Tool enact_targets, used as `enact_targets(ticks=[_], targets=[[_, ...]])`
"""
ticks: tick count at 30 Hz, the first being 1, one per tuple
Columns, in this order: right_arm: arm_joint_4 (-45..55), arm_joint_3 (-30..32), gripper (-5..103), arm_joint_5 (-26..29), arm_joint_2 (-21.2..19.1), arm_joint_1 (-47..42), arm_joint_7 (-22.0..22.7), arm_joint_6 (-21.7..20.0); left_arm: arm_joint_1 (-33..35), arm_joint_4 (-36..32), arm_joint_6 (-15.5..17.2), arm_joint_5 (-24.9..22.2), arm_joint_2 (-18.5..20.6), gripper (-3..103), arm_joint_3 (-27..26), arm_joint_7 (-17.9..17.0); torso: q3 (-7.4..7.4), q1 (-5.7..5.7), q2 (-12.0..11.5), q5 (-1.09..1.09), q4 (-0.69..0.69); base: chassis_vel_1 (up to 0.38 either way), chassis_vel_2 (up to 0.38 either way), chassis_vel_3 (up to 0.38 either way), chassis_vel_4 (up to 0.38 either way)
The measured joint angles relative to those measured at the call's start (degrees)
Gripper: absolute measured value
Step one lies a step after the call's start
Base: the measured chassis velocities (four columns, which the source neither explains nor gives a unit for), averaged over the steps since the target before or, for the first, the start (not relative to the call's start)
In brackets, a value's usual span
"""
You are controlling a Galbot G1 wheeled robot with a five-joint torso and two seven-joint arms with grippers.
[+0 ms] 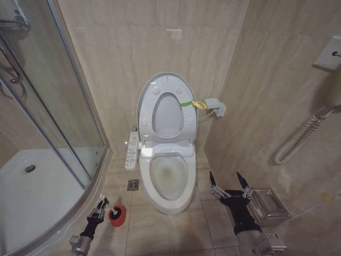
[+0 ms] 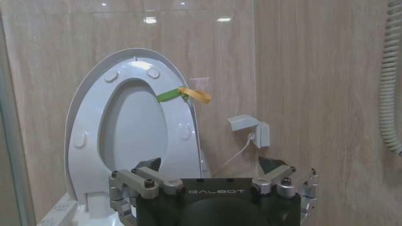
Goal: Open the toilet lid, clean the toilet bowl with a toilet brush, close the toilet lid, and flush.
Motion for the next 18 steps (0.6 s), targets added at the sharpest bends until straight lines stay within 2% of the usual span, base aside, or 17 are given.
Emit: enact_targets(ticks=[5, 12, 13, 18], targets=[[0.0, 0.0, 100, 0.0, 0.0, 0.0, 0.0, 0.0, 0.4, -1.4, 0.2, -0.1, 0.0, 16, 0.1, -0.1, 0.0, 0.0, 0.0, -0.01, 0.0, 0.0, 0.0, 0.0, 0.0], [0.0, 0.0, 100, 0.0, 0.0, 0.0, 0.0, 0.0, 1.6, -4.9, 0.2, -0.1, 0.1, 16, 0.7, -2.3, 0.01, 0.01, 0.0, -0.01, -0.01, 0.0, 0.0, 0.0, 0.0], [0.0, 0.0, 100, 0.0, 0.0, 0.0, 0.0, 0.0, 1.7, -5.3, 0.2, -0.1, 0.2, 26, 0.7, -2.5, 0.0, 0.01, 0.0, 0.0, -0.01, 0.0, 0.0, 0.0, 0.0], [0.0, 0.0, 100, 0.0, 0.0, 0.0, 0.0, 0.0, 2.0, -6.2, 0.1, 0.2, 0.5, 26, 1.1, -4.3, 0.0, 0.01, 0.0, 0.0, -0.01, 0.0, 0.0, 0.0, 0.0]])
